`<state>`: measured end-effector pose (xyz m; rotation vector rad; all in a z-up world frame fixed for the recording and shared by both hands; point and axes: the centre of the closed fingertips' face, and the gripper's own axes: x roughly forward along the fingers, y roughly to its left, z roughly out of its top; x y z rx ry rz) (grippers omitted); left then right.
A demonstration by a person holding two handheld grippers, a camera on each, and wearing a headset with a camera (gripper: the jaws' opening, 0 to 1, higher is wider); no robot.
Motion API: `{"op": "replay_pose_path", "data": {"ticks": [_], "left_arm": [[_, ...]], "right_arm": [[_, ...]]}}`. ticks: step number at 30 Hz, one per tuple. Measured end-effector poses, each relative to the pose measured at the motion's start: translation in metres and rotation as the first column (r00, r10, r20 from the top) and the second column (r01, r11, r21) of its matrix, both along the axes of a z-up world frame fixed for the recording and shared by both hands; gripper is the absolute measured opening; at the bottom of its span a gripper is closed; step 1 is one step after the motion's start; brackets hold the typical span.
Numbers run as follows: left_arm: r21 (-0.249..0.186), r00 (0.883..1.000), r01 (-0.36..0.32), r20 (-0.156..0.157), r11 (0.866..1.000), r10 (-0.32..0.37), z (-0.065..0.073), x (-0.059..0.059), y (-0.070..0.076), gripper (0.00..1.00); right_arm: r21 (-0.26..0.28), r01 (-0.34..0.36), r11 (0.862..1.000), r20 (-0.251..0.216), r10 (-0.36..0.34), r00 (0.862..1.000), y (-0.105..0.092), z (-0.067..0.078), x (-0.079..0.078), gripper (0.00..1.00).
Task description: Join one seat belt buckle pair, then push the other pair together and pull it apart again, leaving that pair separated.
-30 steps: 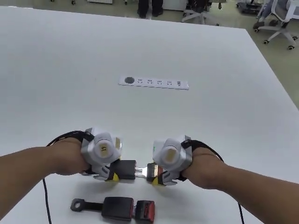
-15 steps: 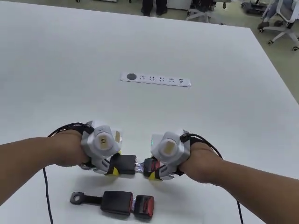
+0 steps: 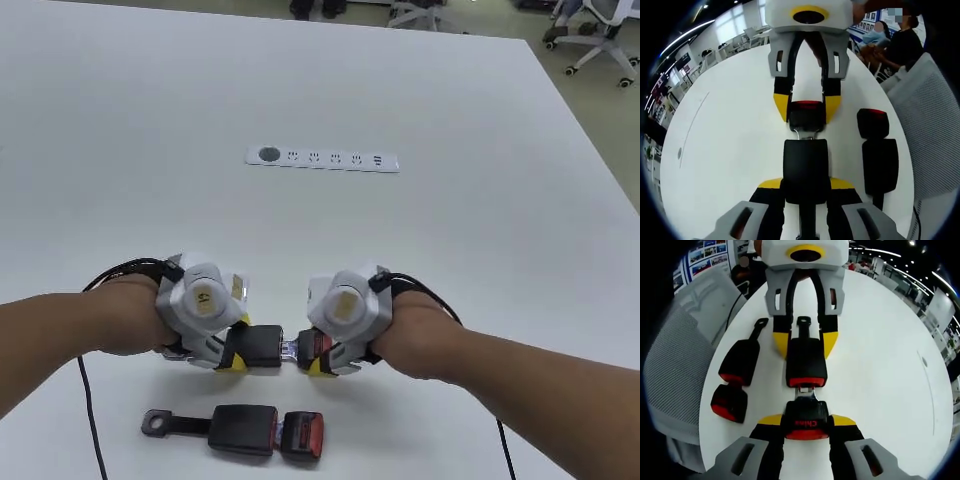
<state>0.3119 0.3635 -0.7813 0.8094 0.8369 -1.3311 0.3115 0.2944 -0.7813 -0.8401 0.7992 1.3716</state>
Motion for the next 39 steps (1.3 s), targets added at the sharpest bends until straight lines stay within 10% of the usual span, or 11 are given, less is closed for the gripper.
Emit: {"op": "replay_pose_path", "data": {"ticks": [39], "left_arm": [[-0.029, 0.998, -0.056, -0.005, 0.998, 0.055, 0.0, 0.001, 0.002, 0.33]], "right_arm": [[0.006, 0.006, 1.0, 0.005, -0.006, 1.0, 0.0, -0.001, 0.001, 0.32]]}}
